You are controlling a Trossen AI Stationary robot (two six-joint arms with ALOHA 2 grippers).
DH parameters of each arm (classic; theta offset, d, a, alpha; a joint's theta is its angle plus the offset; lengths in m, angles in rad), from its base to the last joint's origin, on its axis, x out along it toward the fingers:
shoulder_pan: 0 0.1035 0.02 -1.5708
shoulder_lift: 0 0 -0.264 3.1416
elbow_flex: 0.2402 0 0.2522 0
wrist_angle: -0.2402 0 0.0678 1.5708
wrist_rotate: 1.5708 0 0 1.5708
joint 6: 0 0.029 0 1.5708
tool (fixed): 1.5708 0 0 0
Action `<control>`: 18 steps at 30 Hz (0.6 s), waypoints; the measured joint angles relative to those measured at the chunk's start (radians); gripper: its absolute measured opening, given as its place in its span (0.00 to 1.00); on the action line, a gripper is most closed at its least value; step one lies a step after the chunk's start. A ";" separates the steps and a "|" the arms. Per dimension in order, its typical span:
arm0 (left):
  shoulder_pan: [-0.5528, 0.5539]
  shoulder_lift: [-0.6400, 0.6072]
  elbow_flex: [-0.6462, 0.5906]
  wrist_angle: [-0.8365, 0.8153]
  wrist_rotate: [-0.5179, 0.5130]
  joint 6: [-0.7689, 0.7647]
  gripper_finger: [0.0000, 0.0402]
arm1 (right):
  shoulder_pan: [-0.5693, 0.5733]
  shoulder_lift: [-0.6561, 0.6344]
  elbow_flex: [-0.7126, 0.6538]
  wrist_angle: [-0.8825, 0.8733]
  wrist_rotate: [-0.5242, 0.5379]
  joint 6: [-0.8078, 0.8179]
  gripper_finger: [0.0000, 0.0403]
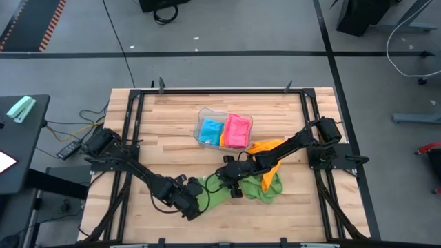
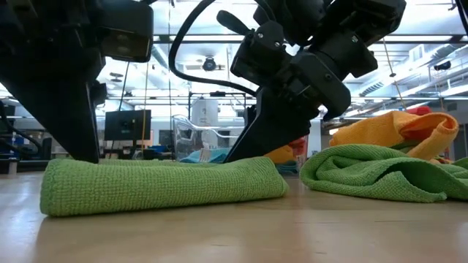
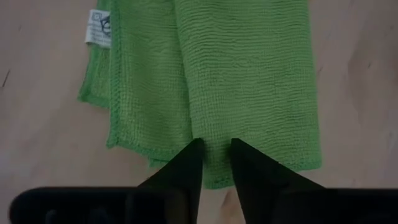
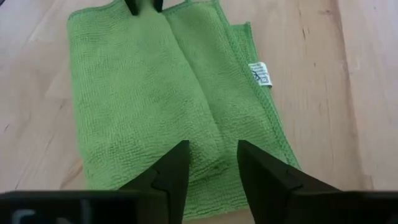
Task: Fold microfiber towels
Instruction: Fold the top green microfiber cloth
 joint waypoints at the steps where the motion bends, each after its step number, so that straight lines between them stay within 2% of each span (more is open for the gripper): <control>1: 0.000 0.000 0.000 0.002 0.003 0.007 0.22 | 0.000 0.000 0.000 0.000 0.000 0.000 0.36; 10: 0.004 0.000 0.000 0.021 0.005 0.102 0.03 | 0.000 0.000 0.000 0.001 0.000 -0.041 0.14; 18: 0.004 0.000 0.036 -0.017 -0.018 0.185 0.02 | 0.000 -0.009 0.000 -0.018 0.000 -0.064 0.01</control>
